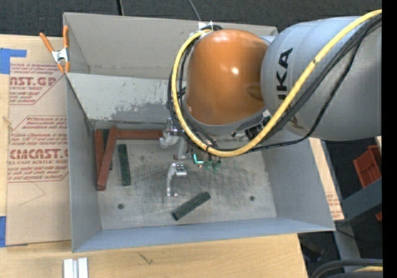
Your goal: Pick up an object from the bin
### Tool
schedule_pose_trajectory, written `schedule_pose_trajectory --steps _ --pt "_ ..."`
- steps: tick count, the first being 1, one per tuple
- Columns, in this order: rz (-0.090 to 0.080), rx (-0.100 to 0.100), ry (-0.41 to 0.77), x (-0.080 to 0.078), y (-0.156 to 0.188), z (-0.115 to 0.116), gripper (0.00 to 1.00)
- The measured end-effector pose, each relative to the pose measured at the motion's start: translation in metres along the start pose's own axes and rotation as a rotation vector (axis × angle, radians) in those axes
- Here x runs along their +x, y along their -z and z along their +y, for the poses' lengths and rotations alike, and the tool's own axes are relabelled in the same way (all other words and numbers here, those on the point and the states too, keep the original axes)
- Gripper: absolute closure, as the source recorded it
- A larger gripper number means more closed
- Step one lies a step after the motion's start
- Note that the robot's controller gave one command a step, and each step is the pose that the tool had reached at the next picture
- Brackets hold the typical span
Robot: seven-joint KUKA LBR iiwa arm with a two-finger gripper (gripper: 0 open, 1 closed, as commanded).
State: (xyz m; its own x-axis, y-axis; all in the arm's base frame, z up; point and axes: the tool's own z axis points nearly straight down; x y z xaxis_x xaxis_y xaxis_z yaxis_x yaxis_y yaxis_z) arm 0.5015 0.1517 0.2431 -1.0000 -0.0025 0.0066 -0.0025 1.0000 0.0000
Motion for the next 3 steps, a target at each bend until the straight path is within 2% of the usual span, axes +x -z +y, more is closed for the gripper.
schedule_pose_trajectory --steps 1,2,3 --pt "-0.008 -0.001 -0.002 -0.002 0.004 -0.001 0.0" --pt "-0.014 -0.002 0.028 -0.008 -0.05 -0.033 0.0" --pt "-0.011 -0.001 0.027 -0.003 -0.119 -0.038 0.0"
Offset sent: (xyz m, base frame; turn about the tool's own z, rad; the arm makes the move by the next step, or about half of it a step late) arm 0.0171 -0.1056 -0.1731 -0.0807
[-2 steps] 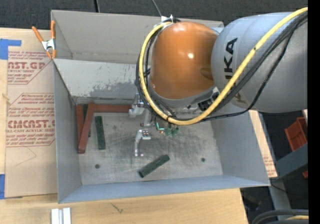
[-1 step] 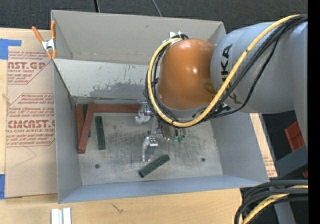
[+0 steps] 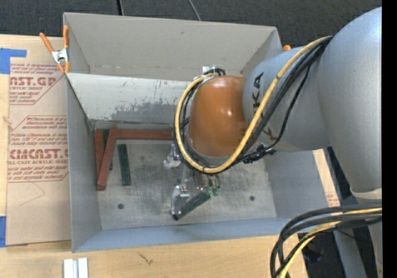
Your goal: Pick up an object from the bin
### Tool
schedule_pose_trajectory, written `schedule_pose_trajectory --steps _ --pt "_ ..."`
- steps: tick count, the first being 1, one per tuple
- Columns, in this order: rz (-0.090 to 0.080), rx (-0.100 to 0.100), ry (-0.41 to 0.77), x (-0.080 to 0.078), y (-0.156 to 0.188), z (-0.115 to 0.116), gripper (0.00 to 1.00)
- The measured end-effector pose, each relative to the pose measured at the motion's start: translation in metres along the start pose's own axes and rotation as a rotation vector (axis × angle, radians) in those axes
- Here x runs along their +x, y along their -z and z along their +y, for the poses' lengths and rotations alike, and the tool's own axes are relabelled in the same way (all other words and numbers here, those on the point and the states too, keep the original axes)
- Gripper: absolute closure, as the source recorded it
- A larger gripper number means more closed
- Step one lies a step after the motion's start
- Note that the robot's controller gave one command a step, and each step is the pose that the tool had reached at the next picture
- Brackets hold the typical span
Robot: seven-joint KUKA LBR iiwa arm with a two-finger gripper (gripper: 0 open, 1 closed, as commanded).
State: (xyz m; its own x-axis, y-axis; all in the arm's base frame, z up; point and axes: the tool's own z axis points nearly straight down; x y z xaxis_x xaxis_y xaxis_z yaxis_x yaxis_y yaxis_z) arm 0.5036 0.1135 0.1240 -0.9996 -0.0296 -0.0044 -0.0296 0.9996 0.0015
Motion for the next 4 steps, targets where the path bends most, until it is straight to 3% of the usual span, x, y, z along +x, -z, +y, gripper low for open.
schedule_pose_trajectory --steps 1,2,3,4 --pt "-0.021 -0.006 -0.084 -0.014 -0.046 -0.038 1.0" --pt "0.002 -0.003 -0.082 -0.008 -0.051 -0.038 0.0" --pt "0.001 -0.003 -0.082 -0.008 -0.051 -0.038 0.0" --pt "-0.013 0.0 -0.039 0.009 -0.048 -0.119 1.0"
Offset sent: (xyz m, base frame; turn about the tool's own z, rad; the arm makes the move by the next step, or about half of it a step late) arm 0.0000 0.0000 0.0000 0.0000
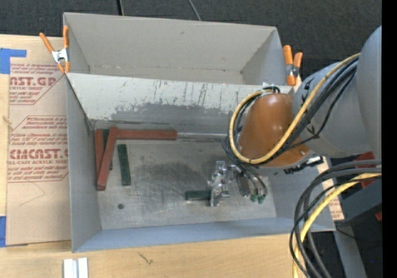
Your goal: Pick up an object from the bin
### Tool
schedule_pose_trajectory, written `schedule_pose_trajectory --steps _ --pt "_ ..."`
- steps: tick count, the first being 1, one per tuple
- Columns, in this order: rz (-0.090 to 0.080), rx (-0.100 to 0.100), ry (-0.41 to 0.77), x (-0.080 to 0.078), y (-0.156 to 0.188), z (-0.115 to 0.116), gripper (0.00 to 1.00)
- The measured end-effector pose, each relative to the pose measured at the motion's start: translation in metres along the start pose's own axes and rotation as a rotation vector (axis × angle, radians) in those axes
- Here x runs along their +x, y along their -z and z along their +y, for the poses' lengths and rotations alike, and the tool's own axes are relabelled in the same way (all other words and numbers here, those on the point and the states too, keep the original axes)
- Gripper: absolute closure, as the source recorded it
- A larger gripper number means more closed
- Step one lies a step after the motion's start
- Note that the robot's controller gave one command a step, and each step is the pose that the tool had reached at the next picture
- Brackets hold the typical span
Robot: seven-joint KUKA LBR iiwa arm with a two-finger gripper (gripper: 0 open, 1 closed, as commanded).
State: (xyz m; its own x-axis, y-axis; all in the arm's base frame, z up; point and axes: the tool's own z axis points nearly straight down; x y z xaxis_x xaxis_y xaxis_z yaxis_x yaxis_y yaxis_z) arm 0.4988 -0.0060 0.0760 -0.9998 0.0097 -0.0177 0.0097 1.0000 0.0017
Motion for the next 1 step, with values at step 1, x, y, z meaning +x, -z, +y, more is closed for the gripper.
schedule_pose_trajectory --steps 1 --pt "0.0 0.0 0.0 0.0 0.0 0.0 1.0"
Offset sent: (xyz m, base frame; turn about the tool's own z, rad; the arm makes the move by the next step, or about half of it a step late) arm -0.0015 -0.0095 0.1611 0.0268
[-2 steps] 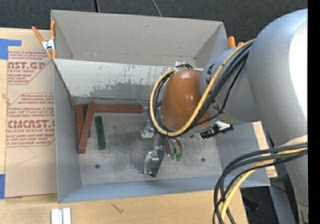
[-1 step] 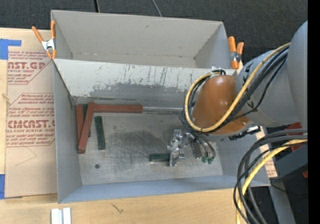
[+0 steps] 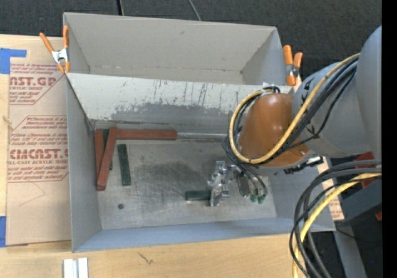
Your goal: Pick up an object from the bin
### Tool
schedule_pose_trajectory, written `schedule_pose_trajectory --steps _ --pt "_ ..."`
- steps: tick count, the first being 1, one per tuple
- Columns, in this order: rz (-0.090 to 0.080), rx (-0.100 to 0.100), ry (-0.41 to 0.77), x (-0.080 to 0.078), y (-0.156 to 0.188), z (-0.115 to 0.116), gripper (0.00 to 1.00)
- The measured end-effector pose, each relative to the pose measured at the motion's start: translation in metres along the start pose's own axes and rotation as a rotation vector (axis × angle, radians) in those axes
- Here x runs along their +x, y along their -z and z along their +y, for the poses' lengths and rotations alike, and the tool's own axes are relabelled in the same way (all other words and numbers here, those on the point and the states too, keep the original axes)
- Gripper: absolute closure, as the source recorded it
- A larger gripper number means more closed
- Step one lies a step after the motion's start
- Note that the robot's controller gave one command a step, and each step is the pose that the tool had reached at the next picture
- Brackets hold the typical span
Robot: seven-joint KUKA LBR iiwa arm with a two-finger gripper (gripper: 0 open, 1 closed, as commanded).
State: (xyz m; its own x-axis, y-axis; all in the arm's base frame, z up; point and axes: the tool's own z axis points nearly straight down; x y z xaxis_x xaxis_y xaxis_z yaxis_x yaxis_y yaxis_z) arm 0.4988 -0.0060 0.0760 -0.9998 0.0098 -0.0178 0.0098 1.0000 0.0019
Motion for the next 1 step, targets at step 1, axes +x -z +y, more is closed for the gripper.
schedule_pose_trajectory --steps 1 --pt "0.012 0.002 -0.026 -0.0028 0.1623 -0.0087 1.0"
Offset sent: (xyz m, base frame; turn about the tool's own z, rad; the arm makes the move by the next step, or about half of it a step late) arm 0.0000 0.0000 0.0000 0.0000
